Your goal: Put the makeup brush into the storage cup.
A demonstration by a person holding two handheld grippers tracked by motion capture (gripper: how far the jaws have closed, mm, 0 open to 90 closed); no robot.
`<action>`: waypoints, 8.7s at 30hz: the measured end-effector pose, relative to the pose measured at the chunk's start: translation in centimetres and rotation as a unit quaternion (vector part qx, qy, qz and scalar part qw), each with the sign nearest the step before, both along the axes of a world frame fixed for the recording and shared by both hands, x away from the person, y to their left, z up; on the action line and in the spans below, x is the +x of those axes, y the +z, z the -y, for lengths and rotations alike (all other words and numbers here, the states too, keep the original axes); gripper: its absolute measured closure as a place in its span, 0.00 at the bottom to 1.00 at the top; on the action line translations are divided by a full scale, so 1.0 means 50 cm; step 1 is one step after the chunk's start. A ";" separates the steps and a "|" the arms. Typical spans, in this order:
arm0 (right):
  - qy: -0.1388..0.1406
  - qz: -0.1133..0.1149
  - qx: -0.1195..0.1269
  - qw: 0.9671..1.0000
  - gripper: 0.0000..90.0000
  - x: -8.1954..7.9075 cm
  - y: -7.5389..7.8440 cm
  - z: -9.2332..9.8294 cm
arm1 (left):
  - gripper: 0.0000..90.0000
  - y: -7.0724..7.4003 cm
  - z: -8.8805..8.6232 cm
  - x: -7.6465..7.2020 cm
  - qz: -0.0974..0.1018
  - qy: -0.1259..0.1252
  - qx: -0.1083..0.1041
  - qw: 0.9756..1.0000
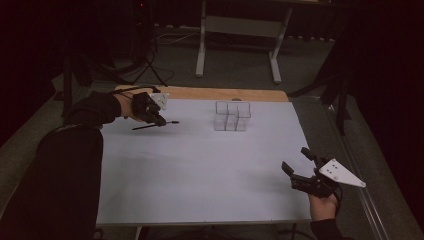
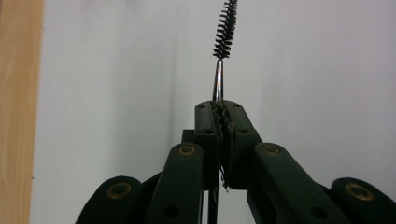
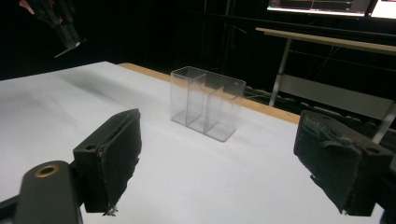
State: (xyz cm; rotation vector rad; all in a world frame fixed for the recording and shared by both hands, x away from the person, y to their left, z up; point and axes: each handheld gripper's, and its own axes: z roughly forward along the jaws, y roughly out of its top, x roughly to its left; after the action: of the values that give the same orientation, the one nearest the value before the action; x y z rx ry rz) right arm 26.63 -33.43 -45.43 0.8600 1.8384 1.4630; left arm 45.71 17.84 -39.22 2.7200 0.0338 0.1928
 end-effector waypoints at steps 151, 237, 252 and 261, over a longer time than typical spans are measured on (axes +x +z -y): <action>0.040 -0.019 0.017 0.999 0.17 0.011 -0.006 -0.015 | 0.97 -0.017 0.254 0.101 0.082 0.219 -0.515 0.825; 0.038 -0.013 0.012 0.999 0.17 0.008 -0.006 -0.014 | 0.00 -0.070 0.234 0.033 0.013 0.265 -0.434 0.861; 0.036 -0.018 0.013 0.999 0.17 0.010 -0.007 -0.015 | 0.00 -0.031 0.168 -0.048 0.006 0.255 -0.462 0.850; 0.036 -0.020 0.012 0.999 0.17 0.010 -0.008 -0.015 | 0.00 -0.047 0.130 -0.100 0.003 0.251 -0.456 0.854</action>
State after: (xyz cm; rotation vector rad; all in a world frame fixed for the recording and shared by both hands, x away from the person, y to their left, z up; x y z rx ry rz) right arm 27.14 -32.69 -45.82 0.8489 1.9029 1.5263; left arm 40.71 11.32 -41.57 1.7055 0.6615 0.2507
